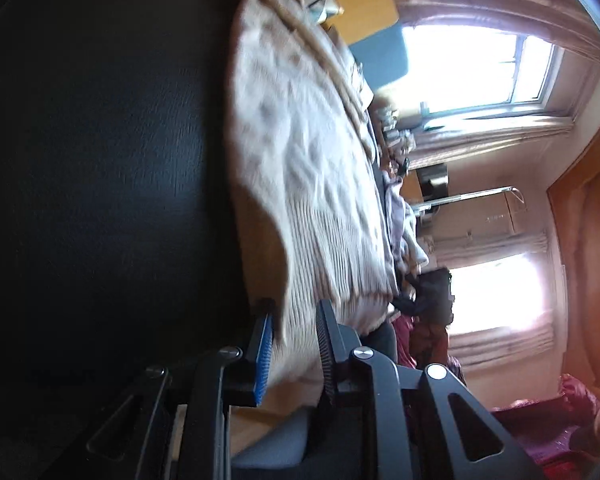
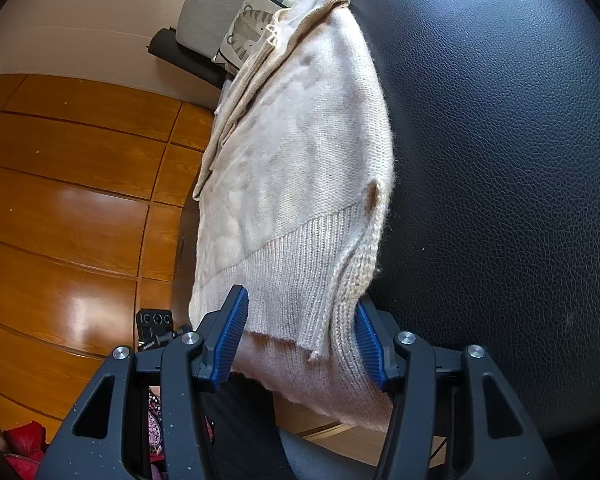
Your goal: Fold clothes
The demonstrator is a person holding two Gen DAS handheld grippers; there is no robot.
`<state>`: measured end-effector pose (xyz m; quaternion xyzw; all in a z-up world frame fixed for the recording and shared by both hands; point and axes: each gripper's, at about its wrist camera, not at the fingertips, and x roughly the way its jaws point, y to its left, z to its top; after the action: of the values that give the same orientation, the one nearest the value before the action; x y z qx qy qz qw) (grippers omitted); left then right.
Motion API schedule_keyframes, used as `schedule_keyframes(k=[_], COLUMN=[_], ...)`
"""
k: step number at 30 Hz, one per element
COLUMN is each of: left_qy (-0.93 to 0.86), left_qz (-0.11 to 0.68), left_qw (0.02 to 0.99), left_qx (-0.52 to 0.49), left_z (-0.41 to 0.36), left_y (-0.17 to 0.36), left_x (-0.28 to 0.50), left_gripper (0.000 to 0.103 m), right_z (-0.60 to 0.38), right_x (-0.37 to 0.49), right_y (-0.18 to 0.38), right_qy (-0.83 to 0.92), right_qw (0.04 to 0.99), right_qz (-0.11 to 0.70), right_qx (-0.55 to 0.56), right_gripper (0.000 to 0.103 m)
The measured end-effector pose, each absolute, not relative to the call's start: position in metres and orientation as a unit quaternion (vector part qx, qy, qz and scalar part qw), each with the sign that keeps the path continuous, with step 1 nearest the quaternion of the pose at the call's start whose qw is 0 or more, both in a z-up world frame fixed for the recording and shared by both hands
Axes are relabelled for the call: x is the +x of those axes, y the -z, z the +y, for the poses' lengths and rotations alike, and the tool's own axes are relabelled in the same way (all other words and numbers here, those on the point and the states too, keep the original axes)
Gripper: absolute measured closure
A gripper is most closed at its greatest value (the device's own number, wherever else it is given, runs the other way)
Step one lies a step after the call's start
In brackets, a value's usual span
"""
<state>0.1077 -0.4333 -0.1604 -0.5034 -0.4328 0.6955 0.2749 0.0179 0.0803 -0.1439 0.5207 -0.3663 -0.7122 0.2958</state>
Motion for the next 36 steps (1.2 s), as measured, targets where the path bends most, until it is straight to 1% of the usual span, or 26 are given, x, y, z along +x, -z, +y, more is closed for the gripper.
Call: schedule_keyframes(k=[7,11,14,16,18,25,26,30,36], left_qy=[-0.662,-0.668,-0.675,-0.681,-0.687,-0.698,-0.697,-0.662,-0.641], left_qz=[-0.461,-0.461,-0.470,-0.484,-0.494,-0.496,-0.499,-0.552,-0.583], left_qw=[0.275,0.249,0.239,0.244,0.246,0.255,0.255,0.273,0.282], left_qx=[-0.523,-0.528,-0.517,-0.493,-0.474,-0.450,-0.448,-0.427,-0.412], left_z=[-0.431,-0.439,-0.442,-0.443,-0.443,-0.442,-0.443,-0.439,-0.438], left_y=[0.174,0.178,0.178,0.174,0.173,0.175,0.175,0.189,0.197], left_x=[0.126,0.145,0.159,0.159,0.157,0.159,0.159,0.150,0.144], left_gripper=[0.083,0.082,0.082,0.082,0.075,0.075,0.073,0.072,0.072], right_z=[0.080,0.077,0.078,0.079,0.080,0.079,0.080,0.080,0.080], right_x=[0.019,0.018,0.018,0.018,0.018,0.019,0.019,0.018,0.019], right_y=[0.144,0.143,0.143,0.143,0.143,0.142,0.142,0.142,0.141], right_qy=[0.715,0.715,0.715,0.715,0.713,0.716,0.716,0.714,0.715], right_qw=[0.293,0.290,0.291,0.292,0.292,0.291,0.291,0.292,0.291], right_qz=[-0.366,-0.366,-0.366,-0.367,-0.368,-0.366,-0.367,-0.369,-0.368], right_qx=[0.520,0.520,0.519,0.519,0.520,0.518,0.518,0.519,0.518], right_gripper=[0.048,0.048,0.048,0.048,0.048,0.048,0.048,0.048,0.048])
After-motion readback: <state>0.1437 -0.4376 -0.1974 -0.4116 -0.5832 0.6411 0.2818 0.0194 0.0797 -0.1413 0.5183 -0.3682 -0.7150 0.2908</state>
